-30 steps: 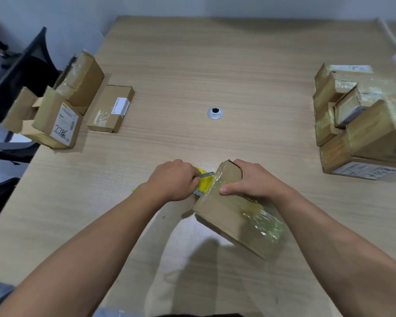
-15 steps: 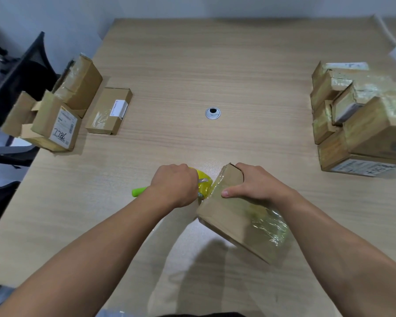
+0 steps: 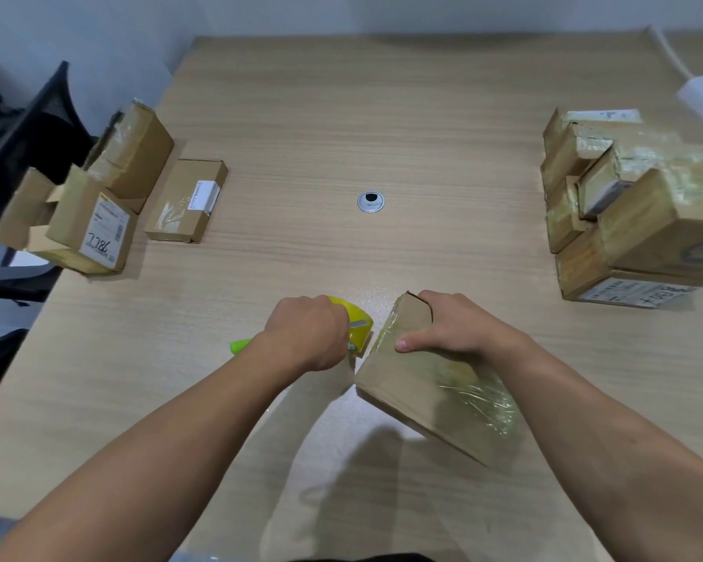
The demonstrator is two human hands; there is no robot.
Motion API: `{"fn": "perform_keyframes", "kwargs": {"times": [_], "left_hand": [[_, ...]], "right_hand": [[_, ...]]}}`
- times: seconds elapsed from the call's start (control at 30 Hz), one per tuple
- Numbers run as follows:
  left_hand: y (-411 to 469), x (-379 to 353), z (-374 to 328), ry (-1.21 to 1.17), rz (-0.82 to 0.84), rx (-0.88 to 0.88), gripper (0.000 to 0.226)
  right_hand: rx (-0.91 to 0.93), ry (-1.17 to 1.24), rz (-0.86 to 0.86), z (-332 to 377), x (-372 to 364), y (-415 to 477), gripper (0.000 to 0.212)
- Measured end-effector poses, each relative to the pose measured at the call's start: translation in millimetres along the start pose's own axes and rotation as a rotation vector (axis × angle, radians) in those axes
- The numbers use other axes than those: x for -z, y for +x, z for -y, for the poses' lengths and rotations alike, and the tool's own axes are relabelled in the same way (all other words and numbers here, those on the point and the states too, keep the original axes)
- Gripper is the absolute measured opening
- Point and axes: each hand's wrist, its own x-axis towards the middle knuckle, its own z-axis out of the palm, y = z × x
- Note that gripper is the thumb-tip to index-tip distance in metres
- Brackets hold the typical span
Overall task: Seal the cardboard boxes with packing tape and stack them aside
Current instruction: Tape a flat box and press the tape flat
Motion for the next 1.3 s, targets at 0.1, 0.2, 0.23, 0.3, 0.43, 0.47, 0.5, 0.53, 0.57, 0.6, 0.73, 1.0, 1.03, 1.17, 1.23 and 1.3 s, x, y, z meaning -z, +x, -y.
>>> {"fn": "perform_keyframes", "kwargs": {"times": [0.1, 0.2, 0.23, 0.3, 0.43, 0.47, 0.5, 0.53, 0.57, 0.6, 0.73, 1.0, 1.03, 1.17, 1.23, 1.3], "left_hand": [[-3.8, 1.3, -9.6, 0.064, -0.003, -0.031, 0.023], [-5.5, 3.0, -10.9, 0.098, 0.004, -0.060, 0.021], [-5.5, 3.9, -8.9, 0.110, 0.008, -0.060, 0.023], [-4.2, 5.2, -4.7, 0.131, 0.015, -0.062, 0.034], [-4.1, 9.8, -0.6, 0.148, 0.045, -0.090, 0.049], [-4.1, 10.7, -1.2, 0.151, 0.055, -0.099, 0.052], [-4.2, 10.3, -1.9, 0.155, 0.067, -0.107, 0.056], [-3.9, 9.5, -2.5, 0.154, 0.077, -0.113, 0.058], [-3.6, 8.2, -2.0, 0.145, 0.085, -0.113, 0.059], [-3.1, 6.8, -1.1, 0.119, 0.092, -0.108, 0.059], [-0.2, 1.2, 11.7, -0.143, 0.115, -0.060, 0.053], [3.6, -48.9, 45.7, -0.707, -0.087, 0.140, 0.020], [3.6, -59.0, 48.9, -0.772, -0.141, 0.199, 0.015], [11.7, -101.2, 60.0, -0.852, -0.175, 0.426, 0.016], [16.3, -120.4, 60.9, -0.777, -0.094, 0.463, 0.021], [19.3, -132.2, 58.1, -0.755, -0.082, 0.491, 0.022]], "right_hand": [[0.009, 0.005, -0.008, 1.3, 0.5, 1.5, 0.062], [0.005, 0.004, -0.009, -0.3, 3.2, 1.8, 0.059], [0.000, 0.003, -0.008, -1.3, 4.3, 1.8, 0.058], [-0.013, -0.009, 0.001, -4.5, 6.1, 1.5, 0.058], [-0.033, -0.024, 0.014, -7.3, 5.7, 2.1, 0.058], [-0.040, -0.013, 0.011, -7.6, 5.2, 1.6, 0.057], [-0.047, -0.003, 0.007, -8.0, 4.8, 0.9, 0.055], [-0.052, -0.001, 0.007, -8.1, 5.1, -0.1, 0.054], [-0.055, -0.005, 0.010, -8.5, 5.1, -0.4, 0.054], [-0.058, -0.013, 0.016, -9.3, 5.2, -1.1, 0.055], [-0.080, -0.062, 0.026, -11.6, 6.3, -1.5, 0.063], [-0.046, -0.067, 0.019, 1.7, -5.2, 6.5, 0.072], [-0.042, -0.075, 0.025, 2.6, -6.6, 7.3, 0.072], [-0.032, -0.081, 0.035, 3.0, -10.2, 10.4, 0.070], [-0.029, -0.095, 0.038, 3.1, -11.0, 10.7, 0.070], [-0.036, -0.108, 0.042, 2.5, -10.7, 11.5, 0.071]]}}
